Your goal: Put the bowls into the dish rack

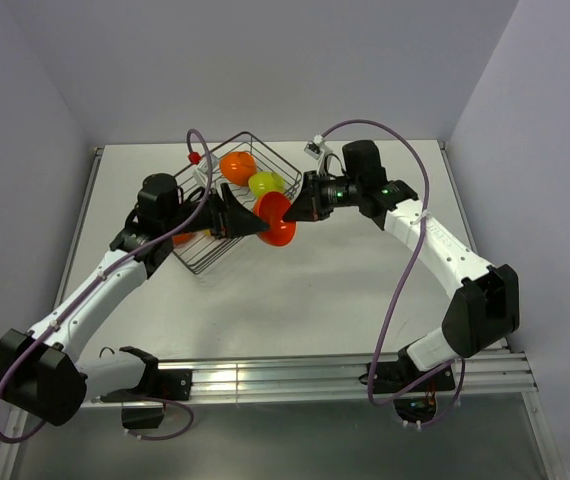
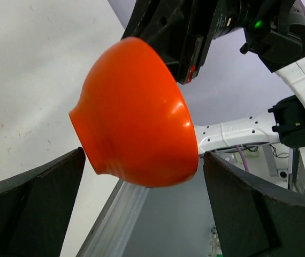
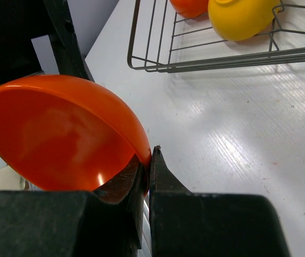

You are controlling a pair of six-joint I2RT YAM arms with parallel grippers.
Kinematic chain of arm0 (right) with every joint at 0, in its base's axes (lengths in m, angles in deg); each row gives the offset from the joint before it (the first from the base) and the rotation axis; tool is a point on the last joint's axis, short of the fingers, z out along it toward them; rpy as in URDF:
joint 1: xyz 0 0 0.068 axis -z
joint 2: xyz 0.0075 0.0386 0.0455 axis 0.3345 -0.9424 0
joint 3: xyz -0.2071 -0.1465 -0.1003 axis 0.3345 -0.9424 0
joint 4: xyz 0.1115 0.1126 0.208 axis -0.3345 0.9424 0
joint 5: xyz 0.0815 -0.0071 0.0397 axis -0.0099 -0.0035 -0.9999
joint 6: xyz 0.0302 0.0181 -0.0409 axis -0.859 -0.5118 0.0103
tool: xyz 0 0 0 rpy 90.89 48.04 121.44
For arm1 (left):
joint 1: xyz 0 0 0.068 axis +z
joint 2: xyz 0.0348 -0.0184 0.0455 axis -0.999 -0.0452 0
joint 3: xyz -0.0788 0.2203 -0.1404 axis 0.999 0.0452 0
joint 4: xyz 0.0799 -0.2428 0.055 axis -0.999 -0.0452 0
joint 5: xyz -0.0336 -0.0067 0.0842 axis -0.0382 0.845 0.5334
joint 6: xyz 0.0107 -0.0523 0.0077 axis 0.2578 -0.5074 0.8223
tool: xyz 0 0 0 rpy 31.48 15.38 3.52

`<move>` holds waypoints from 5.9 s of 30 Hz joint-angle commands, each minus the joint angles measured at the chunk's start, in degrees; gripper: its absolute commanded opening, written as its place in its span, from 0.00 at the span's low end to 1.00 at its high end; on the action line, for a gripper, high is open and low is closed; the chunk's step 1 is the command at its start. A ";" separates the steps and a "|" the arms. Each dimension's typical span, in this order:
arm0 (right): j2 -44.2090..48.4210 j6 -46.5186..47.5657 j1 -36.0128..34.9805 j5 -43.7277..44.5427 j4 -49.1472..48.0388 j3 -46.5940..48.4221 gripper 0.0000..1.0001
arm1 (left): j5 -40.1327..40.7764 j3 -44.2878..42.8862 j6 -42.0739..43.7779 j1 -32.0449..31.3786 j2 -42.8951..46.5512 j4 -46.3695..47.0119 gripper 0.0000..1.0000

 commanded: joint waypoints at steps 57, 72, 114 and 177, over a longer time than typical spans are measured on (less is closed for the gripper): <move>0.42 5.79 -2.34 7.63 7.07 5.50 0.81 | 33.62 -14.18 54.79 11.95 -4.60 -35.12 0.00; -0.90 6.67 -2.34 8.68 8.91 6.99 0.82 | 37.49 -18.58 73.61 11.77 -12.17 -39.86 0.00; -2.04 7.19 -2.25 8.95 10.67 7.61 0.82 | 48.48 -8.03 81.27 3.86 -17.26 -32.66 0.04; -2.66 9.39 -2.25 8.33 12.08 7.87 0.77 | 32.83 -17.62 72.83 9.13 -21.83 -46.55 0.58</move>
